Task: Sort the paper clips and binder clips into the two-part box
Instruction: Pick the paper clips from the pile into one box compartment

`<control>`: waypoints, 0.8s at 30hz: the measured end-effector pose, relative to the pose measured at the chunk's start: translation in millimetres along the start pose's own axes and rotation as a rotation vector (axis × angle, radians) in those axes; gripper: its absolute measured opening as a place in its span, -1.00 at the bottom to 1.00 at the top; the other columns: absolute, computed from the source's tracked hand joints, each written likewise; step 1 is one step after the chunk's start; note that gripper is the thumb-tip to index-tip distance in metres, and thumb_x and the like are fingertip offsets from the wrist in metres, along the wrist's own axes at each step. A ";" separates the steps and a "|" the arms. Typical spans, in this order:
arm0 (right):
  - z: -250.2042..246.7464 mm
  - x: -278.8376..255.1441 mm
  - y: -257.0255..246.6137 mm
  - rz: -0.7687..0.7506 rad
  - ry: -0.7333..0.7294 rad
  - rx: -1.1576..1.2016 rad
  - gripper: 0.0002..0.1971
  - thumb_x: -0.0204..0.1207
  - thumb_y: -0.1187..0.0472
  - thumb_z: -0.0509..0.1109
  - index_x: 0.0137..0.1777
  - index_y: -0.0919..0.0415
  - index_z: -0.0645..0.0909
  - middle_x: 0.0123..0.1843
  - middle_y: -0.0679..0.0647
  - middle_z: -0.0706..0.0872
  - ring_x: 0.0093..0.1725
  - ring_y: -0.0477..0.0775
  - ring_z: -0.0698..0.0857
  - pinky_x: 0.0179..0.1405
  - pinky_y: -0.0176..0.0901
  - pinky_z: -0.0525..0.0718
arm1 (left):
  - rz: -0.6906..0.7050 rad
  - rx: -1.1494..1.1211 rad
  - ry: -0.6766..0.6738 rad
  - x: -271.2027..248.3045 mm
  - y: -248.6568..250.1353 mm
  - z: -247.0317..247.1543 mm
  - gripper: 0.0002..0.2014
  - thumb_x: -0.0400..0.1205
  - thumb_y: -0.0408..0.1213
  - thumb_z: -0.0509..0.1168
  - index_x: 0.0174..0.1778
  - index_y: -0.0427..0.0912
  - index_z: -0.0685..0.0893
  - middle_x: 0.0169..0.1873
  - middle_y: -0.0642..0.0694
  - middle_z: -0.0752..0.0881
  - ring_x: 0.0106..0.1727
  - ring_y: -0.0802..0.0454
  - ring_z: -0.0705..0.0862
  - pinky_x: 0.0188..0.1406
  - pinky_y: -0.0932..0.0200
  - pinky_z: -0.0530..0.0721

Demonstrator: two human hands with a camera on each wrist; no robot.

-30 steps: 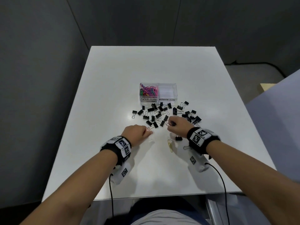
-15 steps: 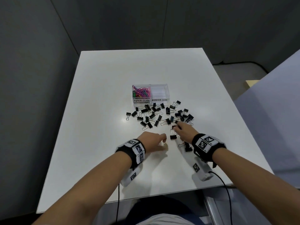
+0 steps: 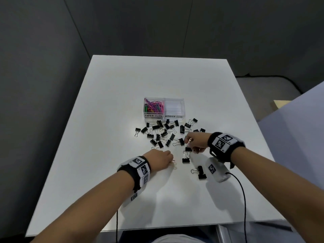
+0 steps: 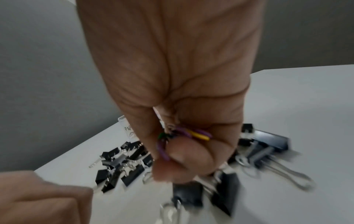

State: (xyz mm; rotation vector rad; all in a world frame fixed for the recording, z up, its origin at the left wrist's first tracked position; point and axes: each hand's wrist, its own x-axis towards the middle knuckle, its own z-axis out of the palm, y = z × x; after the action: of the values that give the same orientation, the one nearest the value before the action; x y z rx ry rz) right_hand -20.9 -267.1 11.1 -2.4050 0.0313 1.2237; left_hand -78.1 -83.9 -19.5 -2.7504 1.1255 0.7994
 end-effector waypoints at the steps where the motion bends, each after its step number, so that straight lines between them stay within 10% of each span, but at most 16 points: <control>1: -2.9 3.2 -7.6 -0.003 -0.004 -0.002 -0.80 0.58 0.42 0.16 0.14 0.19 0.40 -0.31 0.09 0.57 -0.50 0.00 0.54 -0.60 -0.30 0.52 | -0.027 -0.028 0.002 -4.1 -4.3 0.5 -0.64 0.77 -0.14 -0.04 0.30 -0.31 0.45 0.22 -0.25 0.58 0.12 -0.26 0.67 0.01 -0.05 0.58; 13: -59.4 56.2 -137.3 -0.251 0.398 -0.230 -0.72 0.59 0.37 0.19 0.26 0.34 0.55 0.28 0.26 0.63 0.03 0.14 0.57 -0.10 -0.17 0.54 | -0.229 -0.191 0.224 -47.7 -115.4 -19.5 -0.69 0.76 -0.05 -0.04 0.12 -0.19 0.49 -0.04 -0.14 0.72 -0.11 -0.13 0.66 -0.17 0.13 0.47; 24: -46.9 77.0 -153.6 -0.315 0.469 -0.330 -0.59 0.57 0.37 0.26 0.42 0.24 0.39 0.32 0.21 0.62 0.25 0.24 0.61 0.19 0.02 0.58 | -0.264 -0.112 0.117 -45.0 -162.7 -19.3 -0.54 0.70 0.12 0.01 -0.04 -0.23 0.57 -0.09 -0.23 0.75 -0.04 -0.22 0.68 -0.21 0.10 0.42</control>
State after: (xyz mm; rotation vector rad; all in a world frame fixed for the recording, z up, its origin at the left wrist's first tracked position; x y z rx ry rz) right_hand 94.6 -133.2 32.7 -2.7919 -0.4207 0.5410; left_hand 12.4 58.9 -2.5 -2.9873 0.7279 0.6954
